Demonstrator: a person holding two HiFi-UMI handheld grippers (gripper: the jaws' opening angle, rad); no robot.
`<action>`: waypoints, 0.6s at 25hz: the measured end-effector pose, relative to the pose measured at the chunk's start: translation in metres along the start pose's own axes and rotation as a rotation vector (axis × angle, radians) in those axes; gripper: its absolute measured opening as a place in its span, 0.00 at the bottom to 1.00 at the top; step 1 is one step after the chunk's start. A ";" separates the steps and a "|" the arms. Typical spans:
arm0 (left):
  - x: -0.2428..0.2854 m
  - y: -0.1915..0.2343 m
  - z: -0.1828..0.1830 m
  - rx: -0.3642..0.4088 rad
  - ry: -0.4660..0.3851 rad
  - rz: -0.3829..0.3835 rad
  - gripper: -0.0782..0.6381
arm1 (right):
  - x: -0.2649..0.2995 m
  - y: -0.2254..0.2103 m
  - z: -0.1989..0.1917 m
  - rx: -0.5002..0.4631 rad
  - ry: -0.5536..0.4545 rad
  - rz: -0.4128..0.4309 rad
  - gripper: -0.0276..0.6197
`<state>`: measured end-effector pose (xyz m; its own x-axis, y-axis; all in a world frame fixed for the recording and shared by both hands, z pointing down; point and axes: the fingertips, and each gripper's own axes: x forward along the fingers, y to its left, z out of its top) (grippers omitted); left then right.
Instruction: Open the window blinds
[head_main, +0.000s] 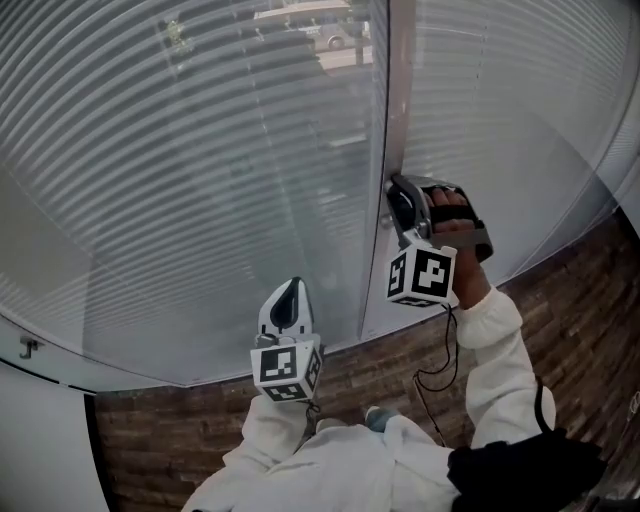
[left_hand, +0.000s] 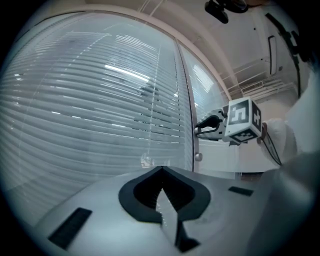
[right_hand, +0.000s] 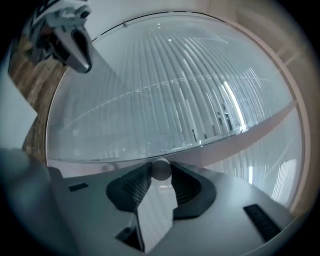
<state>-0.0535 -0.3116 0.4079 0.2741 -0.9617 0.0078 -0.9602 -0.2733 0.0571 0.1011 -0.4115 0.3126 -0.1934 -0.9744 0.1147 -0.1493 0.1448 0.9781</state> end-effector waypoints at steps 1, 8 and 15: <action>0.001 0.000 0.000 -0.003 0.001 0.000 0.11 | 0.000 -0.001 0.001 0.073 -0.012 0.014 0.25; 0.002 0.003 -0.003 -0.004 0.006 0.002 0.11 | -0.001 -0.008 -0.001 0.668 -0.066 0.047 0.25; -0.004 0.005 -0.006 -0.003 0.010 0.005 0.11 | 0.000 -0.008 -0.012 1.320 -0.140 0.062 0.25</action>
<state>-0.0588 -0.3090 0.4141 0.2697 -0.9628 0.0181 -0.9615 -0.2682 0.0600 0.1143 -0.4149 0.3065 -0.3198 -0.9458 0.0559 -0.9444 0.3230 0.0618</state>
